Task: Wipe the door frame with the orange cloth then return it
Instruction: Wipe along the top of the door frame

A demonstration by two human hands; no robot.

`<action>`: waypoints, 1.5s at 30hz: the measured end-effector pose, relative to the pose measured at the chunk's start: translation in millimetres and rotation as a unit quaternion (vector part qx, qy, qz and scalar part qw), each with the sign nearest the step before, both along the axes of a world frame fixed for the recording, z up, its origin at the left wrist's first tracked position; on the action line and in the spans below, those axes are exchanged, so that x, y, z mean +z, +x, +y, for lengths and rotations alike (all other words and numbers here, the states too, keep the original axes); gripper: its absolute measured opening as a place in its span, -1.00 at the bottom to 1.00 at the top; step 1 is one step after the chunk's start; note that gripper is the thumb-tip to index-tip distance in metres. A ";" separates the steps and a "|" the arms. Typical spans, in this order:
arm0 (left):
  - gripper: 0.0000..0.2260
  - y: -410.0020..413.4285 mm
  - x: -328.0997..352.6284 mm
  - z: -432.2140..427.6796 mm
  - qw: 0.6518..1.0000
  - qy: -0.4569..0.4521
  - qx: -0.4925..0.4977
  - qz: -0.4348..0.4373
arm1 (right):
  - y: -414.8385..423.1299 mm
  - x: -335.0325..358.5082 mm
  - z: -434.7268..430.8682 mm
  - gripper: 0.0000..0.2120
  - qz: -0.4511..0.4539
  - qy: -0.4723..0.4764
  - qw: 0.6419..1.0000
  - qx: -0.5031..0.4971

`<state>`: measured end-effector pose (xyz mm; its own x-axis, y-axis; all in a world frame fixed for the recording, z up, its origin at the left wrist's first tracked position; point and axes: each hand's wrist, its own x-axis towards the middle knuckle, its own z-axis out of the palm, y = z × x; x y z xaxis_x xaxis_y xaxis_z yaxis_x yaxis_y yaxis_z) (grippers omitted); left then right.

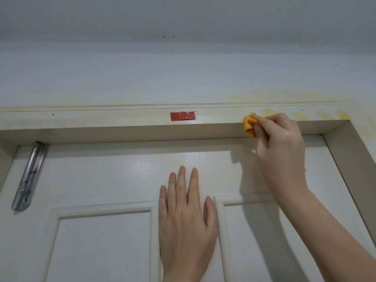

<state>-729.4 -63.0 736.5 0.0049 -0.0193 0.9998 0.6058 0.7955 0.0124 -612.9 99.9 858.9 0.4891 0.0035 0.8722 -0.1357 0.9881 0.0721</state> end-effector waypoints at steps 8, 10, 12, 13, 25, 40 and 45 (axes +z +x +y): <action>-0.41 9.3 4.3 33.8 1.000 -0.003 -0.028 -0.002 | 4.0 16.9 8.7 -0.79 -0.003 0.022 1.000 -0.015; -0.41 9.2 0.5 35.4 1.000 -0.012 -0.021 -0.006 | 4.5 6.8 16.2 -0.78 0.003 -0.001 1.000 -0.004; -0.41 8.7 -1.0 36.9 1.000 -0.017 -0.020 -0.011 | 1.1 -0.9 11.6 -0.78 -0.008 0.021 1.000 -0.008; -0.41 9.6 -0.6 38.8 1.000 -0.013 -0.021 -0.010 | 1.1 0.0 6.7 -0.78 -0.014 0.043 0.999 -0.008; -0.41 9.0 2.0 42.1 1.000 -0.011 -0.024 0.001 | -2.5 -2.0 8.1 -0.74 0.002 0.052 0.998 0.027; -0.40 12.1 8.0 46.5 0.999 -0.002 -0.034 -0.003 | 4.3 15.8 23.7 -0.78 0.002 0.034 0.999 0.006; -0.39 20.3 16.1 57.2 0.999 -0.017 -0.044 -0.016 | 6.7 -9.2 36.4 -0.73 0.006 0.012 1.000 0.023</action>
